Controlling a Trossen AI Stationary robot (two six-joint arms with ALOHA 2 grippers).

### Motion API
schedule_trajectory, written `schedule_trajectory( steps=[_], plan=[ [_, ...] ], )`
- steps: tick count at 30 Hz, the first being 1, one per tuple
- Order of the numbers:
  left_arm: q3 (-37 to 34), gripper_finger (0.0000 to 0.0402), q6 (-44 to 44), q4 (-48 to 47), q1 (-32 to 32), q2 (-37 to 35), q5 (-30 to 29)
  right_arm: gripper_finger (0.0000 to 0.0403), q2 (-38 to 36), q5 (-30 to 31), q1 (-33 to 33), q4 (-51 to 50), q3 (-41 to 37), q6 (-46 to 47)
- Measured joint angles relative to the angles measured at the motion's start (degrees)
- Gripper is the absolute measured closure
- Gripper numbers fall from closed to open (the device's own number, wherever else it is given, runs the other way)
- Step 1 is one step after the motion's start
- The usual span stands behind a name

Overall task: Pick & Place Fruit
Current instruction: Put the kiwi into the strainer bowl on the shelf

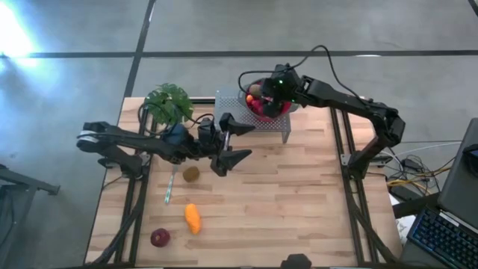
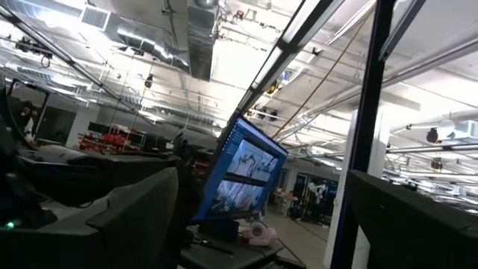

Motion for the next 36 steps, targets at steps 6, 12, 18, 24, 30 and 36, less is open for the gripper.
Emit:
schedule_trajectory(
  steps=[6,12,18,24,30,36],
  plan=[
    [-0.26,0.0012,0.29,-2.03,0.02,-1.93,3.73,0.0051,-3.53,-0.02,0.43,-6.14,0.6,0.77],
    [-0.37,0.0012,1.09,-16.03,-0.15,-4.94,5.45,0.0035,-9.23,-0.86,2.88,-10.51,0.68,1.84],
    [-0.42,0.0012,-1.16,-26.64,-1.54,-6.36,9.89,0.0035,-14.23,-1.07,6.96,-12.45,0.31,10.4],
    [-0.42,0.0012,5.43,-46.35,-7.91,-7.97,-8.75,0.0035,-18.11,-1.07,10.74,-20.24,-0.1,11.69],
    [-0.17,0.0012,0.27,-67.3,-14.65,-8.22,-32.97,0.0035,-20.71,-1.03,12.16,-25.11,-1.03,13.76],
    [-0.42,0.0012,-16.2,-86.91,-17.33,-8.17,-36.0,0.0035,-21.41,-0.83,12.12,-25.91,-1.52,14.1]
  ],
)
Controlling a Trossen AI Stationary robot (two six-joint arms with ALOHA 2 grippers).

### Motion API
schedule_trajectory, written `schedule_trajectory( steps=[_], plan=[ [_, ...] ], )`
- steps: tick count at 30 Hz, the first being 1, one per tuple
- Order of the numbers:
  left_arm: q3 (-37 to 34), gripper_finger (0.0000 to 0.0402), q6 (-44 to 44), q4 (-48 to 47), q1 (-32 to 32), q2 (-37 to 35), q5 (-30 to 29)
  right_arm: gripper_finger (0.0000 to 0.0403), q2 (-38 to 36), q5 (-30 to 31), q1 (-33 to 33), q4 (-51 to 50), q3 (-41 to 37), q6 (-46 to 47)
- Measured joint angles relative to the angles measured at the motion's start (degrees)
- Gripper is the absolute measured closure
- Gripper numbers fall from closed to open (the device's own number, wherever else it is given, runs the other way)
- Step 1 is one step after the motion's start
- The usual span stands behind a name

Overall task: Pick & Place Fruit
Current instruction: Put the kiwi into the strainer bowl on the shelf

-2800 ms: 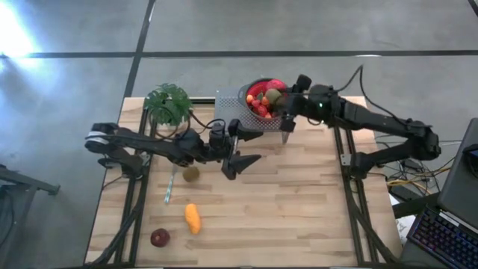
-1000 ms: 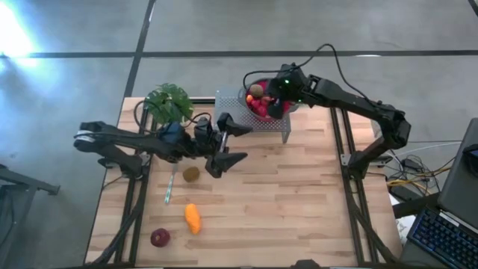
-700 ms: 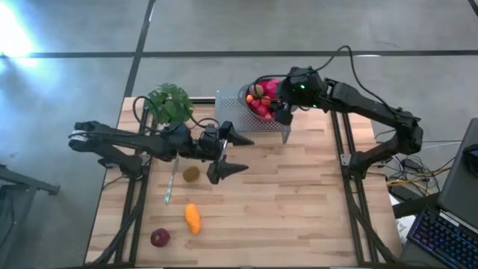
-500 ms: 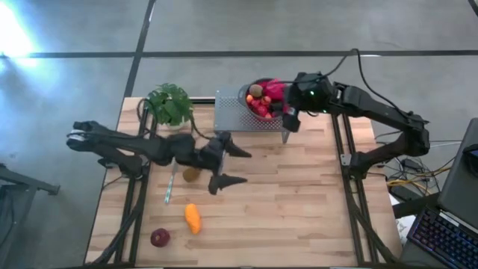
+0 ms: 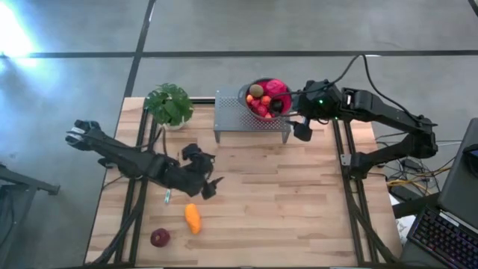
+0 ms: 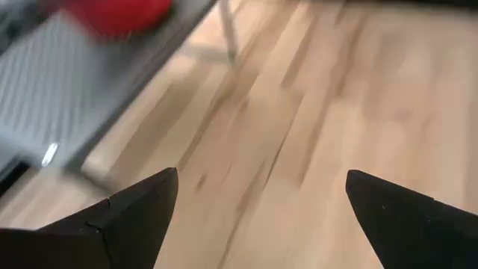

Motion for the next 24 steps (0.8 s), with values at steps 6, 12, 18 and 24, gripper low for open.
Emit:
schedule_trajectory(
  steps=[6,12,18,24],
  plan=[
    [-0.05,0.0012,-13.04,-21.33,-0.2,0.01,0.05,0.0035,0.02,0.23,-0.02,0.34,-0.27,-0.57],
    [-3.38,0.0012,-23.02,-29.73,-0.15,0.04,3.68,0.0035,0.02,0.26,-0.02,0.38,-0.63,-0.66],
    [-10.06,0.0012,-27.84,-29.1,-0.35,0.09,8.82,0.0035,0.02,0.38,-0.02,0.56,-2.1,-1.14],
    [-15.75,0.0012,-27.87,-24.8,-0.57,0.09,11.91,0.0035,0.02,0.42,-0.02,0.57,-4.1,-1.74]
  ],
)
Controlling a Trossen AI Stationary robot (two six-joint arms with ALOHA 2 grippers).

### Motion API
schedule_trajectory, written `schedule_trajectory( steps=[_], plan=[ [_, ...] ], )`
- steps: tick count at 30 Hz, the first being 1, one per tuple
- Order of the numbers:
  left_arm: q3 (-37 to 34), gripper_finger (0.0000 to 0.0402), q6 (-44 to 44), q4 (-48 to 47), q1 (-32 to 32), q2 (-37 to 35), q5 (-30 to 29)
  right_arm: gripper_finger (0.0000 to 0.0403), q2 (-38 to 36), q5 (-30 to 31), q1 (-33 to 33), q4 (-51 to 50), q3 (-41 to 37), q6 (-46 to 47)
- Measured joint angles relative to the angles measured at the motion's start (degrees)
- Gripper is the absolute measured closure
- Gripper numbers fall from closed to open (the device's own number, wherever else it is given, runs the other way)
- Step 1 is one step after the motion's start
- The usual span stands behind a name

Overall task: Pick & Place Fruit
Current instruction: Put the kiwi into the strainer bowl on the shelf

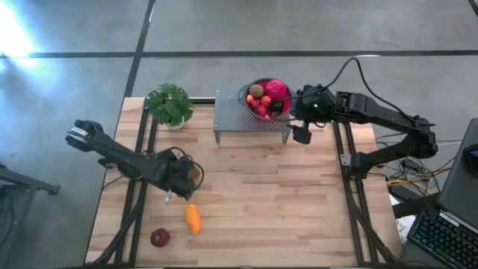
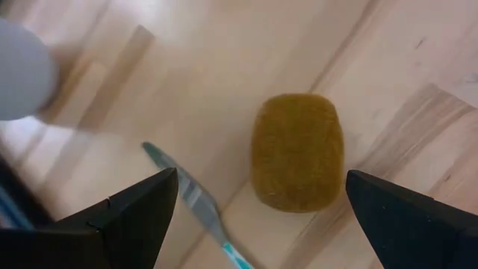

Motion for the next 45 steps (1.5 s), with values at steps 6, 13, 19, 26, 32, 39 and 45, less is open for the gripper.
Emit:
schedule_trajectory(
  steps=[6,13,19,26,32,39,45],
  plan=[
    [-4.55,0.0012,1.64,7.94,0.0,0.0,1.96,0.0035,0.0,0.0,-0.01,0.63,-0.75,-0.37],
    [-9.98,0.0012,0.65,13.04,0.0,0.0,1.85,0.0035,0.02,-0.02,0.0,1.35,-1.0,-0.66],
    [-13.2,0.0012,2.52,19.54,0.0,0.0,0.24,0.0035,0.02,-0.02,0.0,1.73,-1.0,-0.77],
    [-15.34,0.0019,4.26,21.26,0.04,0.0,-0.78,0.0035,0.02,-0.02,-0.02,1.82,-1.0,-0.95],
    [-15.39,0.0074,7.35,22.94,0.02,0.0,-0.65,0.0035,0.02,-0.04,-0.01,1.91,-1.34,-1.09],
    [-15.39,0.014,9.78,24.29,0.0,0.0,-0.6,0.0035,0.04,-0.07,-0.01,1.95,-3.95,-1.14],
    [-15.06,0.0151,9.49,24.38,0.0,-0.03,0.18,0.0035,0.04,-0.11,0.0,3.99,-5.88,-3.41]
  ],
)
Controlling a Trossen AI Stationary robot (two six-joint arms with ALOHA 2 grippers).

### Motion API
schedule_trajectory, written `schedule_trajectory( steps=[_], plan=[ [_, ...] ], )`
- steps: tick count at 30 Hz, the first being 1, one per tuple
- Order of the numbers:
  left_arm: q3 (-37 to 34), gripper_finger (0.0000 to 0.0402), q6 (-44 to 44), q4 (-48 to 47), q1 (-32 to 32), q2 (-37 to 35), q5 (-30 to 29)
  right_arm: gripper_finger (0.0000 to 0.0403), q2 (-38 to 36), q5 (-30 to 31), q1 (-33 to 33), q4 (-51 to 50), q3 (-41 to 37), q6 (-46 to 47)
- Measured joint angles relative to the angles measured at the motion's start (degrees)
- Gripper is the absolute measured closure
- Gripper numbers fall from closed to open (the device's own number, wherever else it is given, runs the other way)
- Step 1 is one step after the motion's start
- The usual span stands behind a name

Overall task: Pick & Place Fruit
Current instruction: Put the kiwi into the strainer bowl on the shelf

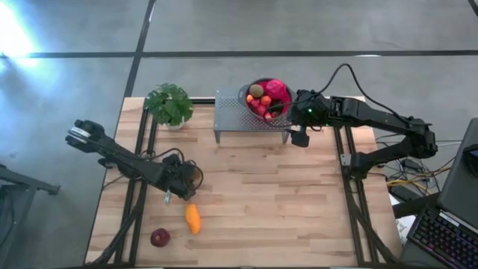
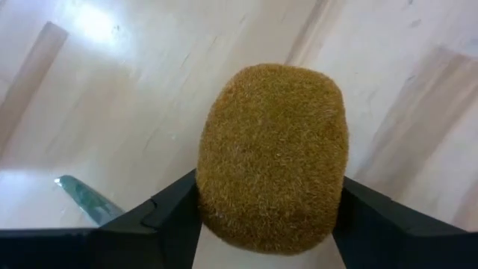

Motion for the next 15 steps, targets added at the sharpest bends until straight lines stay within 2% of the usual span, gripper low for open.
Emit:
schedule_trajectory(
  steps=[8,15],
  plan=[
    [5.85,0.0151,0.11,0.23,0.0,-1.24,0.93,0.0035,0.0,-0.57,2.85,4.18,-2.48,-1.95],
    [11.45,0.0151,3.99,6.07,0.02,-4.94,1.63,0.0035,-0.2,-0.57,12.26,9.25,-4.6,-3.14]
  ],
)
